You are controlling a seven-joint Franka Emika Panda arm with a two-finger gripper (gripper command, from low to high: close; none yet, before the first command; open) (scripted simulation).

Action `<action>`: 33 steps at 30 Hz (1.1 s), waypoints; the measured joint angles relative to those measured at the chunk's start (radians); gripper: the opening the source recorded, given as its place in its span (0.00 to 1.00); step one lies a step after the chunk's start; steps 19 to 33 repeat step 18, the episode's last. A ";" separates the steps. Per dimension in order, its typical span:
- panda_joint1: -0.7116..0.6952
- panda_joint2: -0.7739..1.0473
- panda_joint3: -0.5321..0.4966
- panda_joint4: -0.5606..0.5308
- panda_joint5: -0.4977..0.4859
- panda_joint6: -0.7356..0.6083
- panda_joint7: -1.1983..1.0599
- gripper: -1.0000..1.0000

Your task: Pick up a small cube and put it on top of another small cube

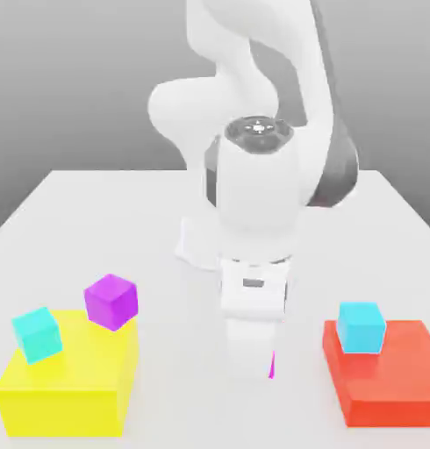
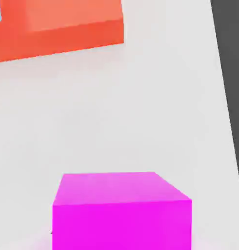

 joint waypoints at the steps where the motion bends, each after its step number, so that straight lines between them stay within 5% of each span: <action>1: 0.039 -0.032 0.014 -0.010 -0.013 -0.021 0.001 0.00; 6: 0.135 -0.167 0.107 -0.057 -0.070 -0.097 0.007 0.00; 10: 0.151 -0.068 0.119 -0.082 -0.071 0.028 0.003 0.00; 11: 0.150 -0.039 0.119 -0.087 -0.073 0.062 0.004 1.00; 33: 0.150 -0.035 0.121 -0.088 -0.072 0.069 0.003 1.00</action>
